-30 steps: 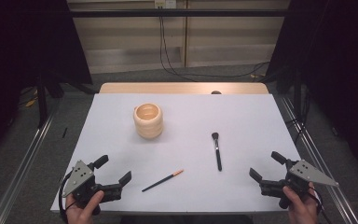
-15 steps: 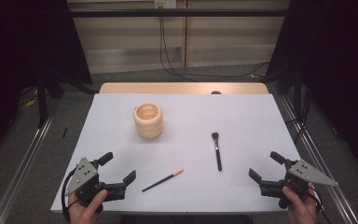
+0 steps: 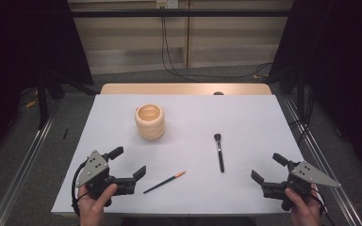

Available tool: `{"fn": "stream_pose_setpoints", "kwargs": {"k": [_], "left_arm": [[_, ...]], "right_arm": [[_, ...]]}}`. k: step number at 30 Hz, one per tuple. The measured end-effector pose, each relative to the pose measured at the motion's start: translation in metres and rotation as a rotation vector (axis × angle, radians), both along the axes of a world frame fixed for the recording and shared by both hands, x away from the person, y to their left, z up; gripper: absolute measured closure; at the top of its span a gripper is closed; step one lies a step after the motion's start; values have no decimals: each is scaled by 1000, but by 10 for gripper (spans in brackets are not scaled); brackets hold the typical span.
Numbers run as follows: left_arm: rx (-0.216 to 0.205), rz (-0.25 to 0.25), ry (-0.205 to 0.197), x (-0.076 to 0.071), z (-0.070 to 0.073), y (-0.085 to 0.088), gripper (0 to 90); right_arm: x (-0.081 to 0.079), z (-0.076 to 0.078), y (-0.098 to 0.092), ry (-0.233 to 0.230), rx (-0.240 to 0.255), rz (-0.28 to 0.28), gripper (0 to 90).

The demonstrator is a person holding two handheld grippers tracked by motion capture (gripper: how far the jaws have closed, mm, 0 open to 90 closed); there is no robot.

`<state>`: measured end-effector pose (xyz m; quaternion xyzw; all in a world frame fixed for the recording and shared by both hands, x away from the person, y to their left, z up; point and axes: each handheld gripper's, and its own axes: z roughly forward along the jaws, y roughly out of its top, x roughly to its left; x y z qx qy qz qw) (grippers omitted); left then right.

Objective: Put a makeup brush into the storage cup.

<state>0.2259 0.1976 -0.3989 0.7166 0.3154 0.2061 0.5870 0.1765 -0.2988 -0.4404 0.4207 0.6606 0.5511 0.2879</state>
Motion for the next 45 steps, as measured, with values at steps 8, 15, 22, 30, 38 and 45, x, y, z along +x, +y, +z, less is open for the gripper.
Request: {"fn": "stream_pose_setpoints", "kwargs": {"k": [8, 15, 22, 30, 38, 45], "left_arm": [[-1, -35, -17, 10, 7, -13, 24], [-22, -53, -33, 12, 14, -27, 19], [-1, -59, -17, 21, 20, -40, 19], [10, -78, 13, 37, 19, -54, 18], [18, -88, 26, 50, 21, -60, 18], [71, -127, 86, 60, 20, -64, 19]], "right_arm": [[0, 0, 0, -2, 3, 3, 0], [0, 0, 0, -4, 2, 3, 0], [0, 0, 0, -3, 2, 4, 0], [0, 0, 0, -3, 4, 3, 0], [0, 0, -1, 1, 11, 0, 0], [0, 0, -1, 0, 12, -8, 0]]}}
